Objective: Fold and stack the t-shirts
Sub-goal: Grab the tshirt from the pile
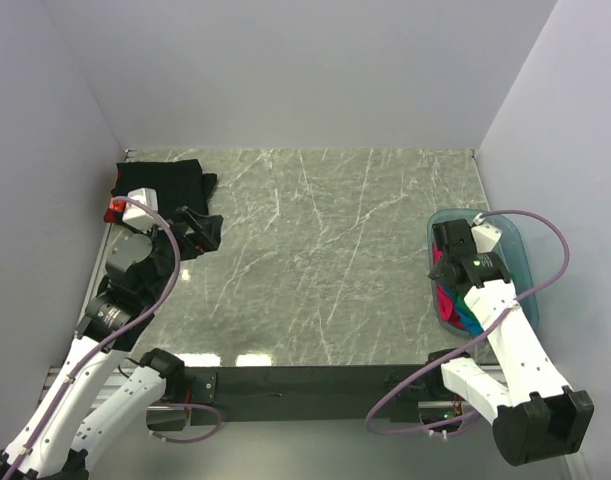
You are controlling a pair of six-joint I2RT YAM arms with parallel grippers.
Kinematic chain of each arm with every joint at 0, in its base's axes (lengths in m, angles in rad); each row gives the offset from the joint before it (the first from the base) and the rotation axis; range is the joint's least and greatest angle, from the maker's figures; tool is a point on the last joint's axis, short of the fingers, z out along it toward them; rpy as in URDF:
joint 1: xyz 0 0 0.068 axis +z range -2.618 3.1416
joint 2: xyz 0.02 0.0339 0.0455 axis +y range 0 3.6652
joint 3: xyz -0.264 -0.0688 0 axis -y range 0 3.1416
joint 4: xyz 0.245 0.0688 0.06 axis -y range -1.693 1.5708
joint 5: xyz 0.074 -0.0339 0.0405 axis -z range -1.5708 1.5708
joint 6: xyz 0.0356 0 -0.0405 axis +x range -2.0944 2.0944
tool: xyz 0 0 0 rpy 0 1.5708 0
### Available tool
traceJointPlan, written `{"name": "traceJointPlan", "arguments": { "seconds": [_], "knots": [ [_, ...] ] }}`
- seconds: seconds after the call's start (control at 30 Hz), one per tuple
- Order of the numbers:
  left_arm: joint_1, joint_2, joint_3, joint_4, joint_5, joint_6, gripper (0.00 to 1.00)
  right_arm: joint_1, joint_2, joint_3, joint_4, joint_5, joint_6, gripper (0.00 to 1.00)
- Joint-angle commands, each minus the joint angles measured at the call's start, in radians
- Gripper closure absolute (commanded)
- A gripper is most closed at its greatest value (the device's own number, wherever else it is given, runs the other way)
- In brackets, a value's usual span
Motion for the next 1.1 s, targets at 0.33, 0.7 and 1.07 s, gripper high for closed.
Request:
{"name": "traceJointPlan", "arguments": {
  "seconds": [0.33, 0.7, 1.07],
  "knots": [
    [-0.004, -0.021, -0.009, 0.044, 0.027, -0.01, 0.01, -0.035, -0.025, 0.173, -0.062, 0.091, -0.024, 1.0],
    [-0.004, -0.013, -0.006, 0.042, 0.035, -0.01, 0.01, -0.037, -0.009, 0.457, -0.015, 0.464, -0.199, 1.0],
    [-0.004, 0.03, 0.006, 0.03, 0.007, -0.007, 0.01, 0.04, 0.017, 0.687, 0.301, 0.252, -0.284, 1.0]
  ]
}}
